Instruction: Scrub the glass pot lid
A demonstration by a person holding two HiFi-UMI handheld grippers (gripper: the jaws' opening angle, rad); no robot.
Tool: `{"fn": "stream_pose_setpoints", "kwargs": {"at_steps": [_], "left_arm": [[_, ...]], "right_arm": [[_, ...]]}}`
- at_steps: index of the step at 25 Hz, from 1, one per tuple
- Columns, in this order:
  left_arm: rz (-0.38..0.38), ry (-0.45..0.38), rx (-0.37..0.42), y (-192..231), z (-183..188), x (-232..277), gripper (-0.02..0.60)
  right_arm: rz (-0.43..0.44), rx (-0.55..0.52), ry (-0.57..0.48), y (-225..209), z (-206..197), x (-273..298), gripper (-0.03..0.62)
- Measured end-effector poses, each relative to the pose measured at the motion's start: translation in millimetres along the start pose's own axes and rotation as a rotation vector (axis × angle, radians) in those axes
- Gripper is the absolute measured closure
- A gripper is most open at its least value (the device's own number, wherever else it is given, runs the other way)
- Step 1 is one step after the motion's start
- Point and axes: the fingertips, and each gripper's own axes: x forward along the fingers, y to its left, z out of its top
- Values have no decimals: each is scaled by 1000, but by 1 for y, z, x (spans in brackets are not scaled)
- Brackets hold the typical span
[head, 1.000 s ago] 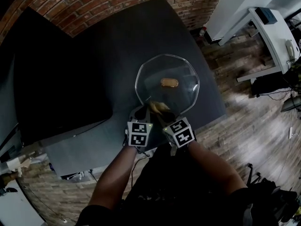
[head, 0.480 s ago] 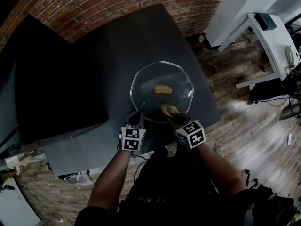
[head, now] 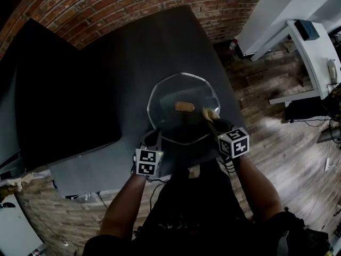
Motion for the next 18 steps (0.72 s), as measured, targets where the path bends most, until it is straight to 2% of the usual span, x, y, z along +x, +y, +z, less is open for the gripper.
{"fn": "stream_pose_setpoints", "kwargs": {"at_steps": [5, 18], "left_arm": [[9, 1, -12, -1, 1, 0, 549], [32, 2, -54, -2, 2, 1, 549]], "right_arm": [[2, -7, 17, -31, 17, 6, 551], [14, -169, 131, -68, 67, 44, 551]]}}
